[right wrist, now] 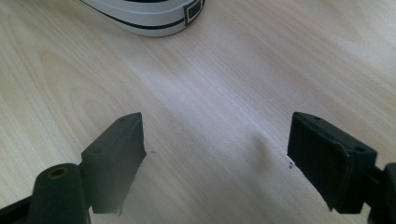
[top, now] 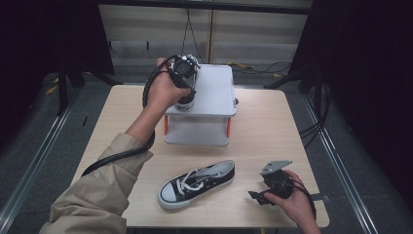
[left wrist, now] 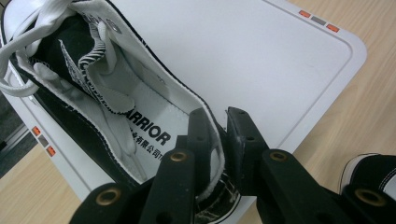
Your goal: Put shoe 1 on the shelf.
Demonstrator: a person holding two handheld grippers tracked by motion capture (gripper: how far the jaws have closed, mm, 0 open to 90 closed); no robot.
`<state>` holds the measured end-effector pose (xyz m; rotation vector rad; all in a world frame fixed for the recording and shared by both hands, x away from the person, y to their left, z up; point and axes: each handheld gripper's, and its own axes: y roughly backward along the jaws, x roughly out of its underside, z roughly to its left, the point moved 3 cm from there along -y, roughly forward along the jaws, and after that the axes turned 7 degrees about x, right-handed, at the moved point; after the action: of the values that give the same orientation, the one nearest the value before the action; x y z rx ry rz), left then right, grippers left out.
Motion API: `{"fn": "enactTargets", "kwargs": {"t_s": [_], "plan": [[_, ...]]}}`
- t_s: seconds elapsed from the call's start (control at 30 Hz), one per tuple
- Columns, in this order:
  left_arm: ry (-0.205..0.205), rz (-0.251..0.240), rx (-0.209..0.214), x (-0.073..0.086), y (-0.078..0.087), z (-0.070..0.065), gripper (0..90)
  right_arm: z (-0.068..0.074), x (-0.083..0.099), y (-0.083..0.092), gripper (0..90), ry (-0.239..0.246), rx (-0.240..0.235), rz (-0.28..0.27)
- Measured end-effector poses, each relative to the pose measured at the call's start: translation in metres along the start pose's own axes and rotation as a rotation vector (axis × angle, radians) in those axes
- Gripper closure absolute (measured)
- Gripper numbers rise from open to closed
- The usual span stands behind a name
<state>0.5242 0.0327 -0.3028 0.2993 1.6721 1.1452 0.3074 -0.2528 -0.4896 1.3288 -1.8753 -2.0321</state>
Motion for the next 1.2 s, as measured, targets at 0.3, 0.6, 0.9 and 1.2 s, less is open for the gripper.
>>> {"fn": "enactTargets", "kwargs": {"t_s": [0.3, 0.6, 0.9, 1.2], "plan": [[0.02, 0.026, 0.002, -0.007, 0.009, 0.002, 62.8, 0.002, -0.002, 0.0, 18.4, 0.001, -0.004, 0.001], [0.068, 0.037, 0.006, -0.009, 0.033, -0.002, 47.0, 0.004, -0.008, 0.0, 18.4, 0.013, -0.009, -0.005], [0.134, 0.073, 0.015, 0.034, 0.068, -0.007, 32.7, 0.008, -0.033, 0.005, 18.5, 0.095, -0.009, -0.007], [0.199, 0.14, 0.081, 0.108, 0.061, -0.01, 27.3, 0.01, -0.065, 0.019, 13.9, 0.176, -0.031, -0.036]]}}
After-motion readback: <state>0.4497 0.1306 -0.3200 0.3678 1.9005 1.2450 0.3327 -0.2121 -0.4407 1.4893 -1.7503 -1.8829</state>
